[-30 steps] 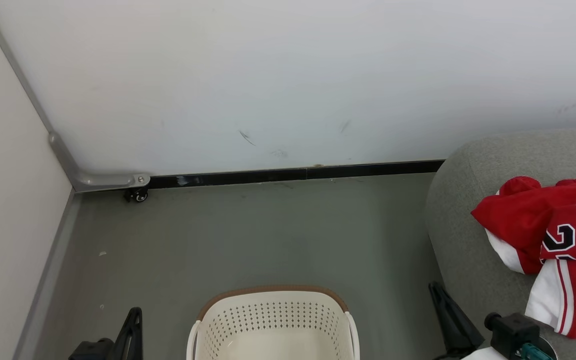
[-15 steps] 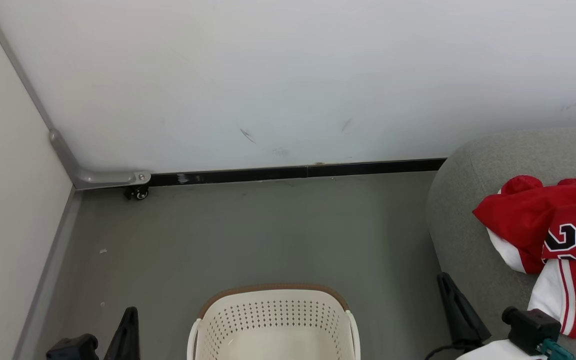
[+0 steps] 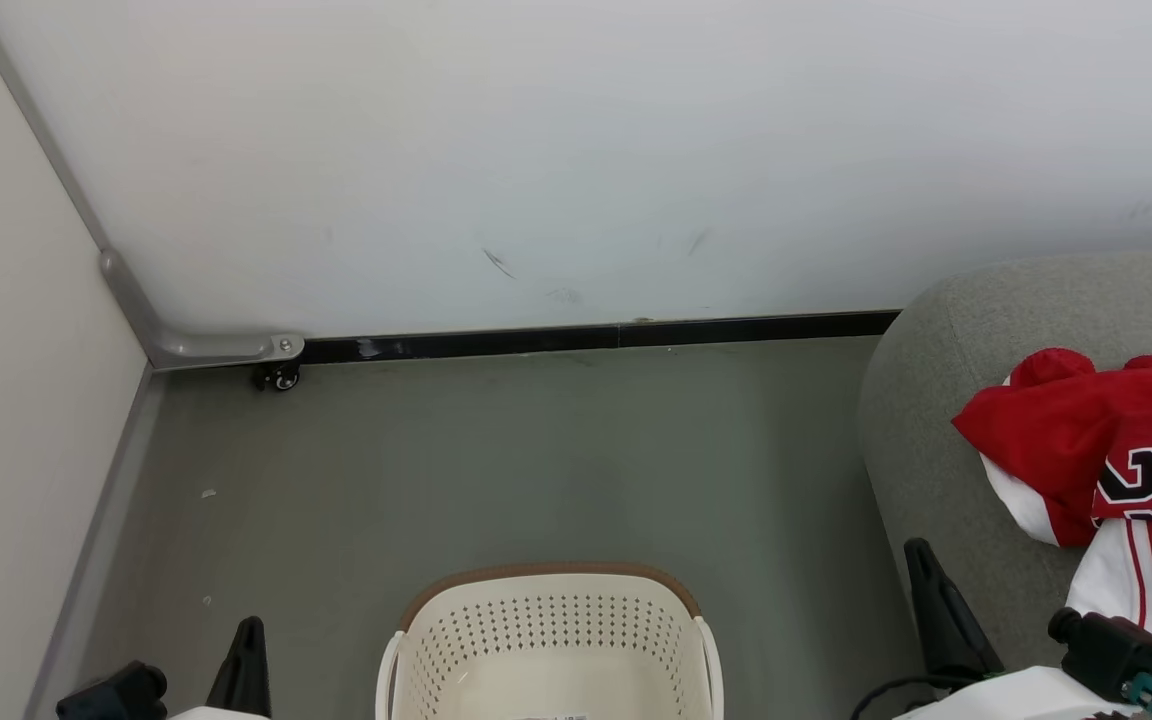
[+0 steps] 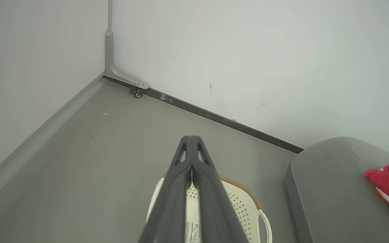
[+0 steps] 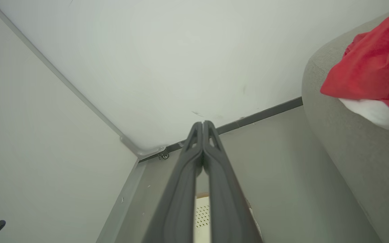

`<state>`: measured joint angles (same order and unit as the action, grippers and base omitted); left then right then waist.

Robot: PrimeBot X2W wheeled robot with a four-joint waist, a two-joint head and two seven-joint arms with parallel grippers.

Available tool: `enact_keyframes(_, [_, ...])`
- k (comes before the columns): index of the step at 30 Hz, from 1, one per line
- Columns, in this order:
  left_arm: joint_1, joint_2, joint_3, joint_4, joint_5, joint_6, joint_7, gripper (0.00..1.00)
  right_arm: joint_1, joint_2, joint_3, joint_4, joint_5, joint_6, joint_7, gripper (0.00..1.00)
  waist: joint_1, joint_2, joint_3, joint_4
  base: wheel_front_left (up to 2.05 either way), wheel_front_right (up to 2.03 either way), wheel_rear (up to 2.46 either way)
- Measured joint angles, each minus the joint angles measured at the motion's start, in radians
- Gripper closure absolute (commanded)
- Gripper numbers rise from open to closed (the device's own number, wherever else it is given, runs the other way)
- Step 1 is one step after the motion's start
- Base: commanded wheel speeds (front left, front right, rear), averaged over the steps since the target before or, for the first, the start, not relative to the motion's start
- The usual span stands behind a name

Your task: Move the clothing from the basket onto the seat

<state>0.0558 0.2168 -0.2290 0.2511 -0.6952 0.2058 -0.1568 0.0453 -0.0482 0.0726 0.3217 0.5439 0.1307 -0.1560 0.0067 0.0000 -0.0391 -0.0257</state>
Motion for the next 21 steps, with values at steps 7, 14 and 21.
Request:
enact_keyframes(7, [-0.001,-0.011,0.024,-0.003,-0.072,-0.023,0.023,1.0,-0.003,0.0,-0.009,-0.006,0.087,0.0,0.021,1.0,0.0053,0.0,-0.002,0.002,0.0,0.0,0.0])
enact_keyframes(14, [-0.004,-0.028,0.049,-0.006,-0.146,-0.049,0.044,1.0,-0.005,-0.003,-0.024,-0.017,0.175,0.0,0.035,1.0,0.0094,0.0,-0.004,0.004,0.0,0.0,0.0])
enact_keyframes(21, [-0.005,-0.038,0.072,-0.008,-0.22,-0.075,0.064,1.0,-0.007,-0.006,-0.034,-0.021,0.267,0.0,0.052,1.0,0.0107,0.0,-0.004,0.006,0.0,0.0,0.0])
